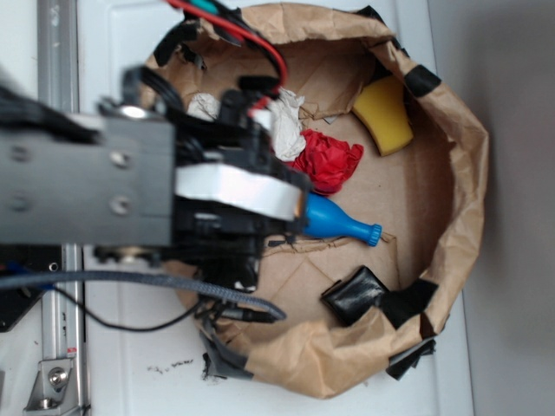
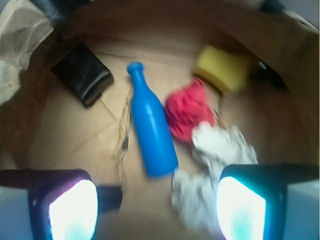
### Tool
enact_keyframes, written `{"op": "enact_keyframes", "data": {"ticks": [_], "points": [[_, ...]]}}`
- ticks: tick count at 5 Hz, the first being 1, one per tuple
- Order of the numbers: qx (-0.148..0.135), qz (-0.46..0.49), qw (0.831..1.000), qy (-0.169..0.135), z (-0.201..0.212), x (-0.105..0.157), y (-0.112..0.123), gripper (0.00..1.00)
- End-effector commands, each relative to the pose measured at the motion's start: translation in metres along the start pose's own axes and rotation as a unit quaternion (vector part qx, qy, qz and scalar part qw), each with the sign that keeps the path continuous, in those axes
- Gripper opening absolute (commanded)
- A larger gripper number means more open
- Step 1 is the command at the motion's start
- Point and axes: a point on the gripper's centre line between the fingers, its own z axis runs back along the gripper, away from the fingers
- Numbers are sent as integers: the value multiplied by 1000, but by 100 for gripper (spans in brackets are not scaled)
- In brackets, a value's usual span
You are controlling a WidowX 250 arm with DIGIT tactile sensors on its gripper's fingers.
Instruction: Grab the black box.
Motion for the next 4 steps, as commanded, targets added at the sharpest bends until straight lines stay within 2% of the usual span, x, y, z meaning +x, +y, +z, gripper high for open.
{"op": "enact_keyframes", "data": {"ticks": [1,2,3,4], "points": [[15,-58,998,-37,-42,21,22,100],[-27,-81,995,-51,-38,30,42,100],[-67,-80,993,-47,-36,38,71,100],[-76,-106,990,-47,-40,49,62,100]]}}
